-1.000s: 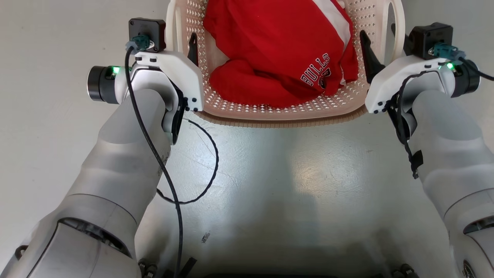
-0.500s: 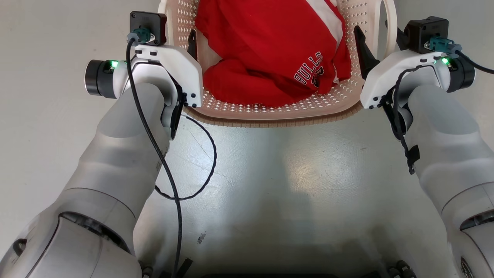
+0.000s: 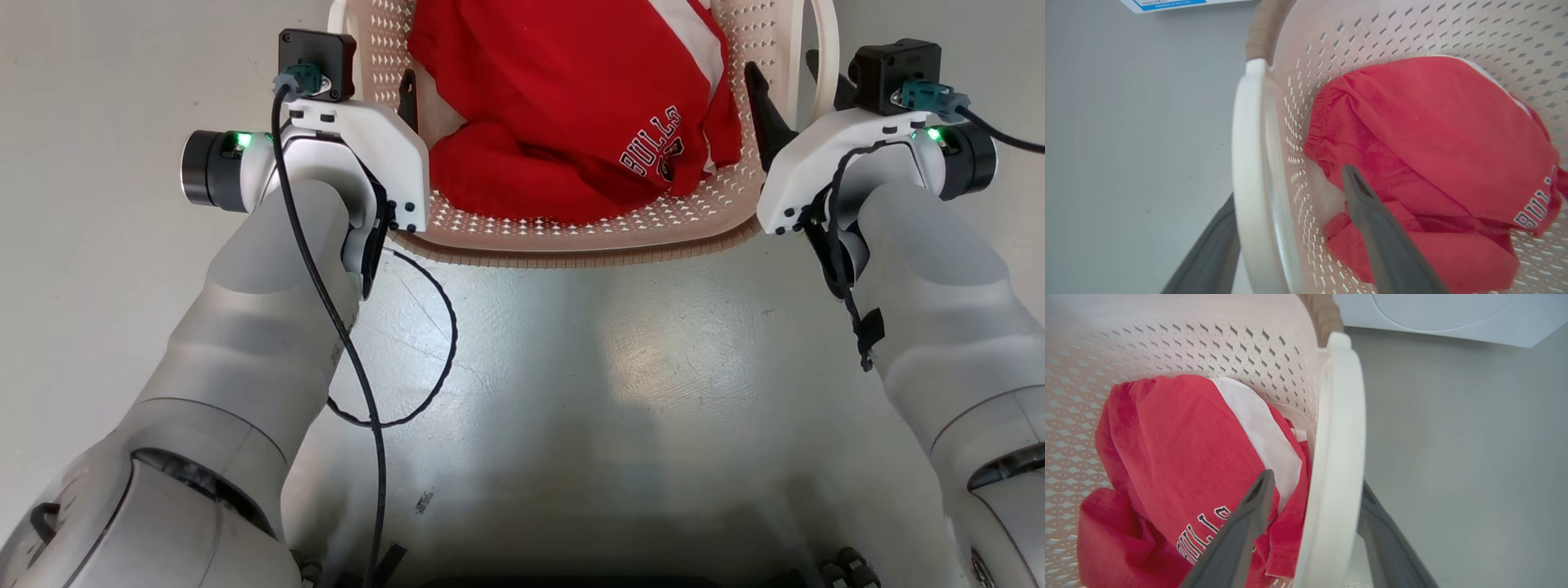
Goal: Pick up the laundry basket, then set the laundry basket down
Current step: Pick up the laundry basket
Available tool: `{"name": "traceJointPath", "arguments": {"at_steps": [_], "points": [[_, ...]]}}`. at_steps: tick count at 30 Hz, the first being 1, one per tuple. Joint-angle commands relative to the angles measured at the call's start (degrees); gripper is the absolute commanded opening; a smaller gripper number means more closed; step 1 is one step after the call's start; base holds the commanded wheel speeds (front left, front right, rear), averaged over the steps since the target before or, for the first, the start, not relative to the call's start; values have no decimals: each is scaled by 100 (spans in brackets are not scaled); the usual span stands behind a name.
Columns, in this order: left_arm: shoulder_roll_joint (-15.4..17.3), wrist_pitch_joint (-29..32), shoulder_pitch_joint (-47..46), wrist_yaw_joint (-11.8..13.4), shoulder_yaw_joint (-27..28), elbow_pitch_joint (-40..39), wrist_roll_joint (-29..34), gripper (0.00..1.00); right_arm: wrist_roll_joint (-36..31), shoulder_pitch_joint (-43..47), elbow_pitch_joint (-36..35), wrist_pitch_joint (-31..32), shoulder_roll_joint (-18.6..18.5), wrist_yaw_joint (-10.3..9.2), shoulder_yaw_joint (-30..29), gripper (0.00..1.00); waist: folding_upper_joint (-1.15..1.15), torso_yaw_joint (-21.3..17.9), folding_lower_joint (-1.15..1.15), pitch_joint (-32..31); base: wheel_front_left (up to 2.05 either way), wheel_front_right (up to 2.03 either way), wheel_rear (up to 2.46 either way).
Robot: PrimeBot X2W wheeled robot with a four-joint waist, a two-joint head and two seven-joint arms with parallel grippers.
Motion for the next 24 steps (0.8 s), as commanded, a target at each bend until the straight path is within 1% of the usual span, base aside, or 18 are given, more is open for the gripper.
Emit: {"name": "traceJointPath", "arguments": {"at_steps": [1,2,4,5,6,16,22,24], "points": [[155,-11,-47,46,28,-4,-46,100,47,118,-14,43,157,35,78,82,0,1,0,11,0,0,0],[155,-11,-53,43,3,-3,-54,92,81,117,-13,58,159,35,84,58,0,0,0,19,0,0,0],[155,-13,-65,16,-56,-5,-61,37,144,114,-11,74,164,35,100,27,0,-2,0,36,0,0,0],[155,-20,-75,22,-83,-4,-62,29,187,117,-10,106,167,35,105,13,0,-3,0,44,0,0,0],[155,-26,-82,30,-107,-2,-66,0,219,118,-9,121,170,35,118,0,0,-5,0,52,0,0,0],[155,-93,-51,35,-283,9,-186,0,494,169,-4,167,193,35,289,0,0,-17,0,-6,0,0,0],[155,-80,34,44,-341,31,-272,0,652,261,-2,276,205,35,343,0,0,-51,0,-183,0,0,0],[155,-42,96,37,-389,44,-311,0,841,359,-36,403,208,35,438,0,0,-64,0,-325,0,0,0]]}}
